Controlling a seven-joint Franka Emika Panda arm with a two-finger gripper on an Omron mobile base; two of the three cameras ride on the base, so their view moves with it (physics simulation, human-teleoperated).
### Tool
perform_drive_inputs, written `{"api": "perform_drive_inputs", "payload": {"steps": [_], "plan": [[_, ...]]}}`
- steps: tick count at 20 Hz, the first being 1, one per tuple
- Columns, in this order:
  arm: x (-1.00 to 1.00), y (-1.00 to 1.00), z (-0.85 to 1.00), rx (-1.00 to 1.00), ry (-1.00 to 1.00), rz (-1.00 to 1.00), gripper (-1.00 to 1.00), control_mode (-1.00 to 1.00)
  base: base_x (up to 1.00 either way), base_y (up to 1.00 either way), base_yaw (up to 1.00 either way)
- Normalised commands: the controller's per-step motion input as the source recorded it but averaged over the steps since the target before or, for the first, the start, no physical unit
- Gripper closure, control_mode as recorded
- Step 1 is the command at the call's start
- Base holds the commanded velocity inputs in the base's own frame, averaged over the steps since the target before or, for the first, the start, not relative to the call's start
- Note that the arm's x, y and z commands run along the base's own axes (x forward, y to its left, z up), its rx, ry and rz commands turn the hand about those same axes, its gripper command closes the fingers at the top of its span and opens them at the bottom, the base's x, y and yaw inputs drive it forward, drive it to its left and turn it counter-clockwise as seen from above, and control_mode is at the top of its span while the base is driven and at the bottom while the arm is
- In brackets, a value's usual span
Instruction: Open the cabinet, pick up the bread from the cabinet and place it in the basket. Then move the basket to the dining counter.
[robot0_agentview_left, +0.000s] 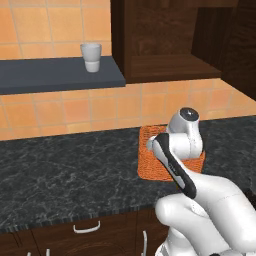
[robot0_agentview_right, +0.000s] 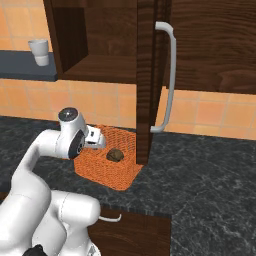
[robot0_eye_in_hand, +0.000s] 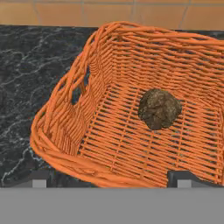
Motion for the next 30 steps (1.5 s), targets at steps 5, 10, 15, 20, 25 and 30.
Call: {"api": "perform_drive_inputs", "payload": {"steps": [5, 10, 15, 20, 25, 30], "plan": [[0.0, 0.8, 0.56, -0.07, 0.04, 0.36, -1.0, -1.0, 0.0, 0.0, 0.0], [0.3, 0.36, -0.12, -0.12, 0.13, 0.23, -1.0, -1.0, 0.0, 0.0, 0.0], [0.65, -0.09, -0.58, -0.14, 0.13, 0.12, -1.0, -1.0, 0.0, 0.0, 0.0], [0.59, -0.17, -0.4, -0.07, 0.03, 0.07, -1.0, -1.0, 0.0, 0.0, 0.0], [0.16, -0.04, -0.82, -0.04, 0.07, 0.05, -1.0, -1.0, 0.0, 0.0, 0.0], [-0.12, -0.12, -0.78, 0.0, 0.06, 0.01, -1.0, -1.0, 0.0, 0.0, 0.0]]}}
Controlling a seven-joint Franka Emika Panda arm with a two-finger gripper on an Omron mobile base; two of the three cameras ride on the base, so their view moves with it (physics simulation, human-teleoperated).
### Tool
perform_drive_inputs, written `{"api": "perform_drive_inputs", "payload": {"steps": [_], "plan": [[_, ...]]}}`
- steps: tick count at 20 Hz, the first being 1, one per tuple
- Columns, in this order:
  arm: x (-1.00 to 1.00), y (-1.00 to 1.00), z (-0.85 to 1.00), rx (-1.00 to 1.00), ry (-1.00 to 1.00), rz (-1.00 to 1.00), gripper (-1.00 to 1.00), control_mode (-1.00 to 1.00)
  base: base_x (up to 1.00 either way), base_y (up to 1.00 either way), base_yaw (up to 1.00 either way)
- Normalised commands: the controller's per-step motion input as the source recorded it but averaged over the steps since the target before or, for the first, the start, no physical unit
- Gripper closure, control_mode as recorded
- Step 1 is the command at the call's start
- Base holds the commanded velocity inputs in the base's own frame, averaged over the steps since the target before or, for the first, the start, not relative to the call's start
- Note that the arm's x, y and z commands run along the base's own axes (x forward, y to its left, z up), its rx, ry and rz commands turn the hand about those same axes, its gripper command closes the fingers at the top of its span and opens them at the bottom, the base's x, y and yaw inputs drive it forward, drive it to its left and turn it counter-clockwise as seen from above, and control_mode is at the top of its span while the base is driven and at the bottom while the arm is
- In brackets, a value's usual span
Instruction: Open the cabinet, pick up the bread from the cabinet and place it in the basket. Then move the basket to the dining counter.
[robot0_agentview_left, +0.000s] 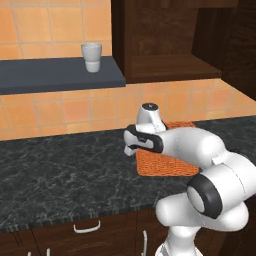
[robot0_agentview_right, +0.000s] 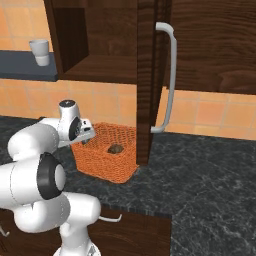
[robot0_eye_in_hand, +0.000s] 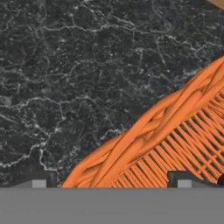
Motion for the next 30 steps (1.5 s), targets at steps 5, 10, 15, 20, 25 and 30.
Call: {"api": "perform_drive_inputs", "payload": {"steps": [5, 10, 15, 20, 25, 30], "plan": [[-0.47, -0.49, -0.72, 0.0, 0.01, 0.0, -1.0, -1.0, 0.0, 0.0, 0.0], [-0.29, -0.41, -0.68, 0.0, 0.0, 0.0, 1.0, -1.0, 0.0, 0.0, 0.0], [-0.4, -0.02, -0.74, 0.0, 0.0, -0.02, 1.0, -1.0, 0.0, 0.0, 0.0], [-0.74, 0.0, -0.12, 0.03, 0.0, 0.0, 1.0, -1.0, 0.0, 0.0, 0.0], [-0.41, 0.02, 0.31, 0.01, 0.0, 0.02, 1.0, -1.0, 0.0, 0.0, 0.0], [-0.47, 0.08, 0.79, 0.0, 0.0, 0.14, 1.0, -1.0, 0.0, 0.0, 0.0]]}}
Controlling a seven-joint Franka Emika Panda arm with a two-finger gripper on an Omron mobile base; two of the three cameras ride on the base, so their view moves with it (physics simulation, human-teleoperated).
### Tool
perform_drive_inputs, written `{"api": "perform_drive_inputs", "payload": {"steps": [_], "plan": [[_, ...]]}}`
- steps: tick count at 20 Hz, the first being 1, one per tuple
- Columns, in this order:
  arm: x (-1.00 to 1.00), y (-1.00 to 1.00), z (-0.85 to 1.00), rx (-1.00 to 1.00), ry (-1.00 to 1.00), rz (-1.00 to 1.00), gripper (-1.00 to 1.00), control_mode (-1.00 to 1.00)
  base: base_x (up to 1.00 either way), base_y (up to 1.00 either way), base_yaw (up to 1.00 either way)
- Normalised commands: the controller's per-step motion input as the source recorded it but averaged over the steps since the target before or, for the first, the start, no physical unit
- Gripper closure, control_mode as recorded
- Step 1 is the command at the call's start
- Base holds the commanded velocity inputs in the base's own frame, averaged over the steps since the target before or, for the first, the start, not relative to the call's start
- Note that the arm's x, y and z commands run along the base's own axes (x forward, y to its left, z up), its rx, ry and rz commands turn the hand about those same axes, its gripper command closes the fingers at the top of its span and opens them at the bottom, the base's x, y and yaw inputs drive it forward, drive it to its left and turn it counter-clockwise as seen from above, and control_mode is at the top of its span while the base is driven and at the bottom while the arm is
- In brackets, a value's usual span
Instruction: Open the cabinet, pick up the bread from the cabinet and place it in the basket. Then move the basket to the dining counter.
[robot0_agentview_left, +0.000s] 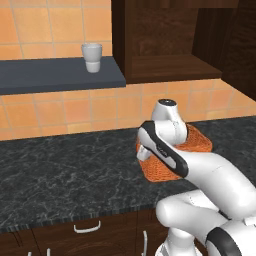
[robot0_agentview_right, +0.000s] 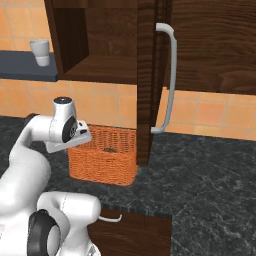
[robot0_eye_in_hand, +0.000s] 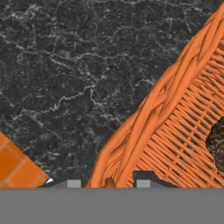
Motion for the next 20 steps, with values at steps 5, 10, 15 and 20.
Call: {"api": "perform_drive_inputs", "payload": {"steps": [5, 10, 15, 20], "plan": [[-0.43, 0.16, 0.63, 0.0, -0.04, 0.15, 1.0, -1.0, 0.0, 0.0, 0.0], [-0.21, 0.43, 0.52, 0.0, -0.15, 0.2, 1.0, -1.0, 0.0, 0.0, 0.0], [-0.22, 0.43, 0.5, 0.0, 0.0, 0.13, 1.0, -1.0, 0.0, 0.0, 0.0], [-0.2, 0.38, 0.27, 0.03, 0.0, 0.01, 1.0, -1.0, 0.0, 0.0, 0.0]]}}
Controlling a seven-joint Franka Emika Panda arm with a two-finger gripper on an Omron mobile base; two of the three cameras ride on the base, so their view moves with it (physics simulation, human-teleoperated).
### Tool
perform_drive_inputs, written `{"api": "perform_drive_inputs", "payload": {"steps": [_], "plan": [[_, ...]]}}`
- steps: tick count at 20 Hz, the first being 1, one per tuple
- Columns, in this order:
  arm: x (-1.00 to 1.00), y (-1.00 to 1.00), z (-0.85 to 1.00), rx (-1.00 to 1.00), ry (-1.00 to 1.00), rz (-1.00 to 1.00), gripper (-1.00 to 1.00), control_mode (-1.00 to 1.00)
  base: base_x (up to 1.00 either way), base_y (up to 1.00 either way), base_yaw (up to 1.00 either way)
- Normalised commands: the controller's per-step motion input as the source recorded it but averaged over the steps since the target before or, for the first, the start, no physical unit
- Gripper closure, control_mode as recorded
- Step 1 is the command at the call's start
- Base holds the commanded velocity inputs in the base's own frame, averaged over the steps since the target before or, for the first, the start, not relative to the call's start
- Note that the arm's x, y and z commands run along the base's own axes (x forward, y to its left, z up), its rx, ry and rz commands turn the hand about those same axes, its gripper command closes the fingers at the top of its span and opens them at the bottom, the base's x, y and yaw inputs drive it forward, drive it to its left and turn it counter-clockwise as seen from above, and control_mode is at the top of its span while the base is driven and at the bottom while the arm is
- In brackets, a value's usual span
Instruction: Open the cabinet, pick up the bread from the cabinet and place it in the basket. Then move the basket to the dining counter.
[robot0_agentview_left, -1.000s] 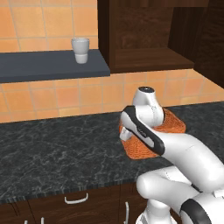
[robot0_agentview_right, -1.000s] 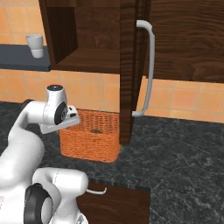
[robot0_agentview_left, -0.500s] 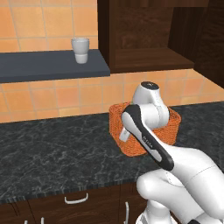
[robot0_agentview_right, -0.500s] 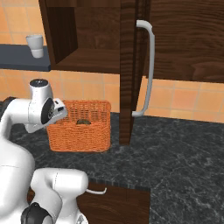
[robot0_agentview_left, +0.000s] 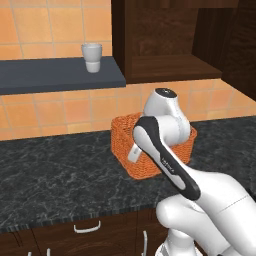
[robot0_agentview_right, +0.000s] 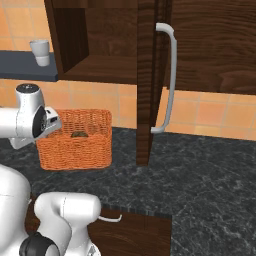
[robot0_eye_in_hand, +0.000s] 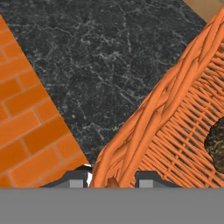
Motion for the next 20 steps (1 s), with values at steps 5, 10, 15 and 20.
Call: {"api": "perform_drive_inputs", "payload": {"steps": [5, 10, 15, 20], "plan": [[-0.08, 0.07, 0.02, 0.0, -0.02, -0.02, 1.0, -1.0, 0.0, 0.0, 0.0], [0.0, 0.0, 0.0, 0.0, 0.0, 0.0, 1.0, -1.0, 0.0, 0.0, 0.0], [-0.23, 0.0, 0.0, 0.0, 0.0, 0.0, 1.0, -1.0, 0.0, 0.0, 0.0], [0.0, 0.0, 0.0, 0.0, 0.0, 0.0, 1.0, 1.0, -0.94, -0.02, 0.09]]}}
